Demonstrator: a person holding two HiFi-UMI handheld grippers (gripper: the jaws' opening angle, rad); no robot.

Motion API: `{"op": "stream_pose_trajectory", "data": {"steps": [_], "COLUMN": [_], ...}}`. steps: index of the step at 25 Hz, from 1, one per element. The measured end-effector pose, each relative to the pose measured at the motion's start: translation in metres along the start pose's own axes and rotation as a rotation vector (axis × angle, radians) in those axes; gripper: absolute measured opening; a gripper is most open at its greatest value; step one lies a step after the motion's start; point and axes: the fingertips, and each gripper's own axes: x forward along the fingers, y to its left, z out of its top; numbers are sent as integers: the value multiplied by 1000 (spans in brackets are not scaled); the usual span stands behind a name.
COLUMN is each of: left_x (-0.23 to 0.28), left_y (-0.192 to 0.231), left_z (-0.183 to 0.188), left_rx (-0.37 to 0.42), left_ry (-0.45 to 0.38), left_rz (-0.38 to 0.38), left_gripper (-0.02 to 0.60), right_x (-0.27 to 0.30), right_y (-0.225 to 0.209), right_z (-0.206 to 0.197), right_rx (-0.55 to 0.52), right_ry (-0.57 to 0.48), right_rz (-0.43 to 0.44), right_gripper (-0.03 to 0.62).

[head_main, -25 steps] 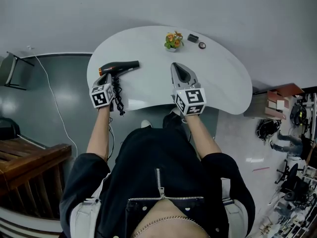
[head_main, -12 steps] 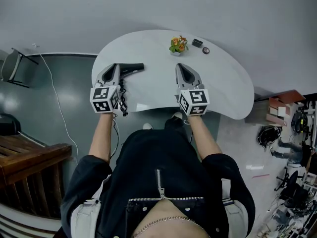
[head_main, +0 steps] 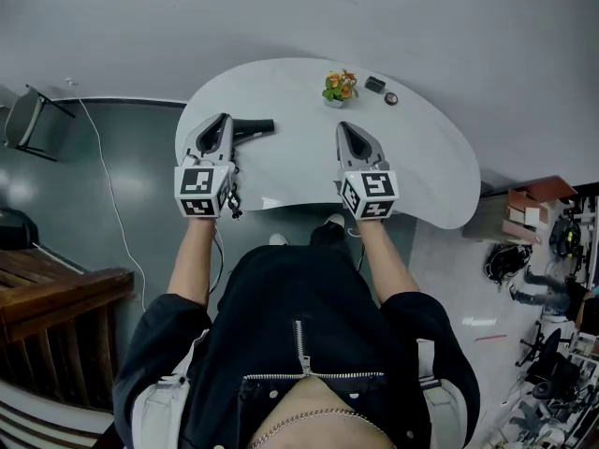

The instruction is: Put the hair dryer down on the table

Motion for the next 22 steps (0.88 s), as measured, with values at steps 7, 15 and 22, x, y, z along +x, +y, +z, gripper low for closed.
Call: {"op": "stream_pose_trajectory", "data": {"steps": [7,15,22], "left_x": [0,1,4], "left_y": [0,0,4], "left_z": [-7,-14,-22], "left_rx": [-23,-48,-55], "left_ry": [8,18,41], "left_rz": [1,-7,-5], "left_gripper": [31,31,31], "right_x": [-2,0,4], "right_y": [-1,-1,0], "right_z": [-1,-1,-1], "right_rx": [2,0,-1], "right_ry": [-3,0,1], "right_rz": [-9,-8,-5], "right_gripper": [4,3,3]}}
